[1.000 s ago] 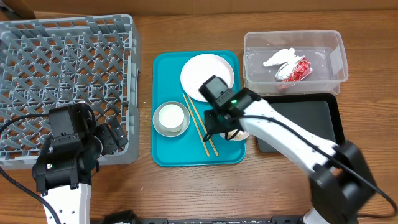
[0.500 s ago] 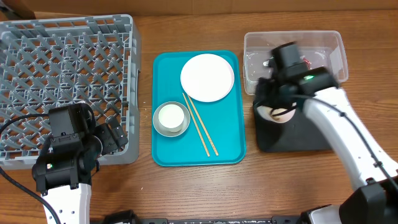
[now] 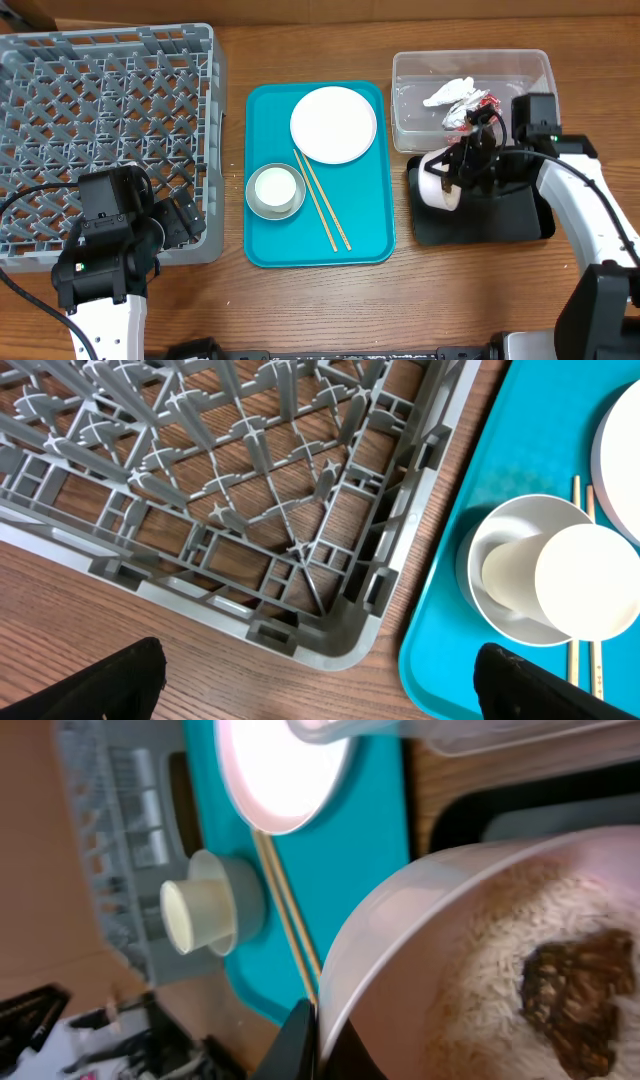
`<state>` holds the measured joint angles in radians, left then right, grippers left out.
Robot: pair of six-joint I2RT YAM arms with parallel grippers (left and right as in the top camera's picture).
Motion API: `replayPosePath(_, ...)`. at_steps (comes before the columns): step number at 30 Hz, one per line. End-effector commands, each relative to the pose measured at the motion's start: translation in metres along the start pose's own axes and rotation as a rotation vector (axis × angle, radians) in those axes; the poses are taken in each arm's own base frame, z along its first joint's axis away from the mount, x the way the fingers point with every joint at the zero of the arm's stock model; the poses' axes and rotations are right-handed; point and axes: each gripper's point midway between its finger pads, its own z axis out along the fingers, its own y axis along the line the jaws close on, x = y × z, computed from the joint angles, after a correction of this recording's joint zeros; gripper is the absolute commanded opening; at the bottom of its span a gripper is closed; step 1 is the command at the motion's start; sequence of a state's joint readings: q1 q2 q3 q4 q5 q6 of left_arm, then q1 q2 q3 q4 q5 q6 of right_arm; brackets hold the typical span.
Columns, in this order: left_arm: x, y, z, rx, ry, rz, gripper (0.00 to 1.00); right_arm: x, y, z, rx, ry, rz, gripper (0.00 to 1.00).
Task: Sort waste into correct bins and load items into the dishwasher
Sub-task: 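Tip the bowl over the black tray to dump the rice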
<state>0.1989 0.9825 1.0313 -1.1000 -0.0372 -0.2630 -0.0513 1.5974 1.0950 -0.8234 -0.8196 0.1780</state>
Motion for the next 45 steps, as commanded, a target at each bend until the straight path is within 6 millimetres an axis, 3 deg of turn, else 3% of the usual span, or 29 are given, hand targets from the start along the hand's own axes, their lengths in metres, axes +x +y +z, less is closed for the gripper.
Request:
replayPosePath(1, -0.006, -0.002, -0.005, 0.015, -0.019, -0.018, 1.0, 0.011, 0.017, 0.001, -0.191, 0.031, 0.027, 0.04)
replayPosePath(7, -0.006, -0.002, -0.005, 0.015, -0.019, -0.018, 1.0, 0.015, 0.021, 0.001, -0.33, 0.025, 0.021, 0.04)
replayPosePath(14, -0.006, -0.002, -0.005, 0.015, -0.018, -0.018, 1.0, 0.003, 0.019, -0.01, -0.369, -0.013, 0.053, 0.04)
replayPosePath(26, -0.006, -0.003, -0.005, 0.016, -0.019, -0.018, 1.0, -0.025, -0.015, -0.052, -0.382, -0.146, 0.243, 0.04)
replayPosePath(35, -0.006, -0.003, -0.005, 0.015, -0.018, -0.018, 1.0, -0.037, -0.028, -0.09, -0.471, -0.234, 0.293, 0.04)
replayPosePath(45, -0.006, -0.002, -0.005, 0.015, -0.018, -0.018, 1.0, -0.035, -0.017, -0.112, -0.613, -0.22, 0.335, 0.04)
